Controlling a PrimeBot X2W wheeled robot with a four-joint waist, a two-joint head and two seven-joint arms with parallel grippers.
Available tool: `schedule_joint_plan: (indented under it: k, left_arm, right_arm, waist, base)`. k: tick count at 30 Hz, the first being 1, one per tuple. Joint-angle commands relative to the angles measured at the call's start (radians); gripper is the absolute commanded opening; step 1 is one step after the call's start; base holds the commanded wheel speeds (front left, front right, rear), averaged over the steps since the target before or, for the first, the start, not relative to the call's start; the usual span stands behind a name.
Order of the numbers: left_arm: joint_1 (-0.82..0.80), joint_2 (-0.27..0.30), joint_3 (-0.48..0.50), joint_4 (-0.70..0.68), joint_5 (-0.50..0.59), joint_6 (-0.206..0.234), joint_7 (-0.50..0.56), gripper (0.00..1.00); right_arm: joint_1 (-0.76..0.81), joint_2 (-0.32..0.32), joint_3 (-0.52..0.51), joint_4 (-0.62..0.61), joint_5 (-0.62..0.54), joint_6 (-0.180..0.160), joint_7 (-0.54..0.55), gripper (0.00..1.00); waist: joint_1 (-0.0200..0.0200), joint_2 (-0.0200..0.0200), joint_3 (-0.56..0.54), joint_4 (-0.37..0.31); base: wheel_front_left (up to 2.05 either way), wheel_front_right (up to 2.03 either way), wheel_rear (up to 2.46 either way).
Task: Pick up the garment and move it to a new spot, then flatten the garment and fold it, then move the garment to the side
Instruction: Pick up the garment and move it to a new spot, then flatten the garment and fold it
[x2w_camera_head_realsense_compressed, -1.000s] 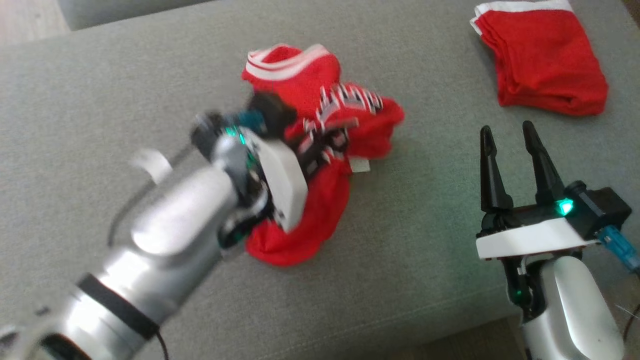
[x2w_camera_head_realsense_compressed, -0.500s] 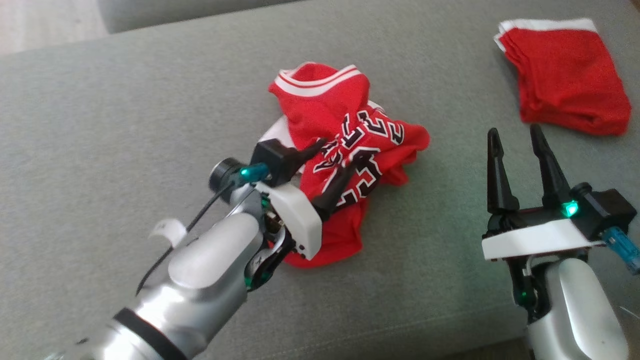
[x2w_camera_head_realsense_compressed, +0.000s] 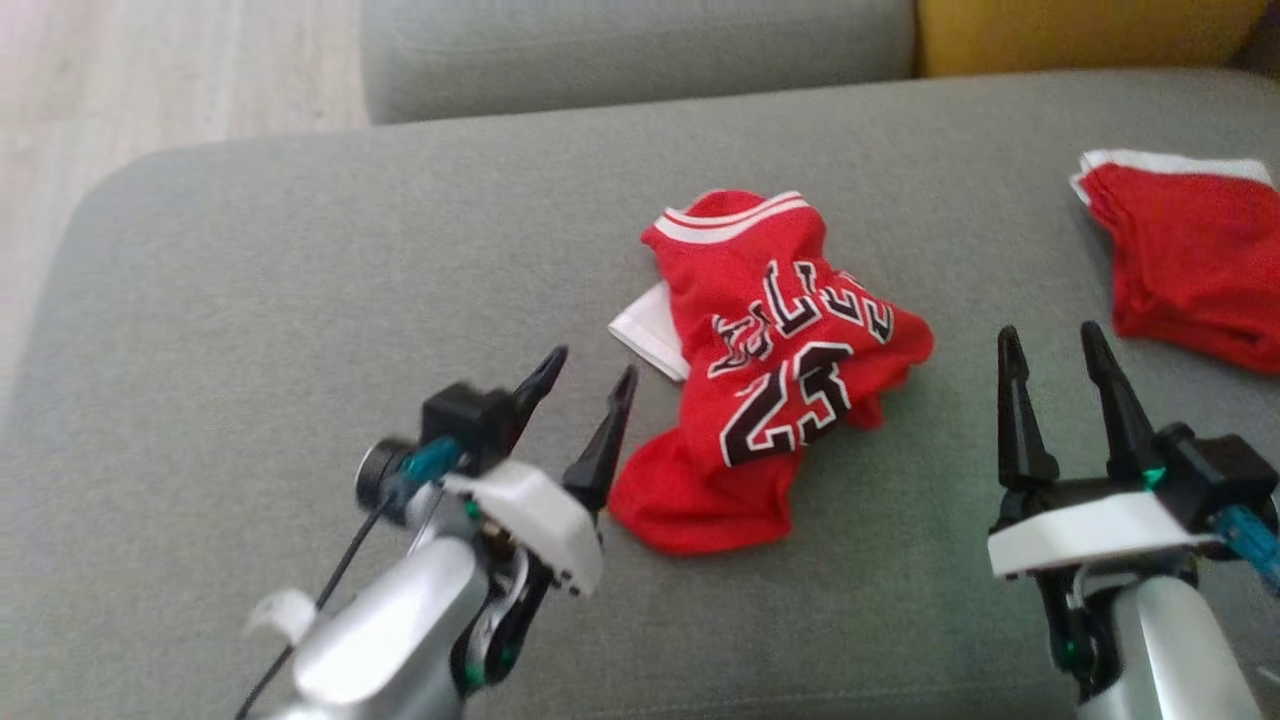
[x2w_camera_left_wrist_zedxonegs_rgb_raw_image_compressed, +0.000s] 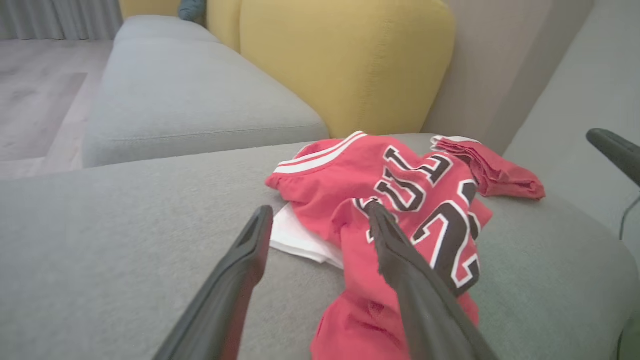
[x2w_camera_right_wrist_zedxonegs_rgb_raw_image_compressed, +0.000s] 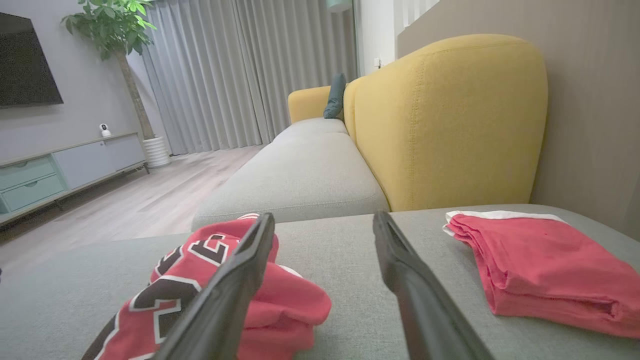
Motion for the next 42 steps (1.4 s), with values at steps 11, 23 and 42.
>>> schedule_joint_plan:
  k: [11,23,42]
  left_arm:
    - [0.235,0.061,0.232,-0.225,0.057,0.121,-0.012,1.00]
    - [0.390,0.030,0.349,-0.311,0.141,0.132,-0.012,1.00]
    - [0.416,0.002,0.394,-0.288,0.177,0.092,-0.012,1.00]
  right_arm:
    - [0.065,-0.003,0.008,-0.027,0.002,0.007,-0.012,1.00]
    - [0.103,-0.003,0.019,0.015,0.018,0.007,-0.027,1.00]
    - [0.095,-0.003,0.033,0.034,0.016,0.007,-0.019,1.00]
  waist:
    - [0.0001,0.0000,-0.062,0.055]
    - [0.0001,0.0000,-0.081,0.068]
    - [0.0001,0.0000,-0.079,0.070]
  base:
    - [0.00,0.00,0.00]
    - [0.00,0.00,0.00]
    - [0.00,0.00,0.00]
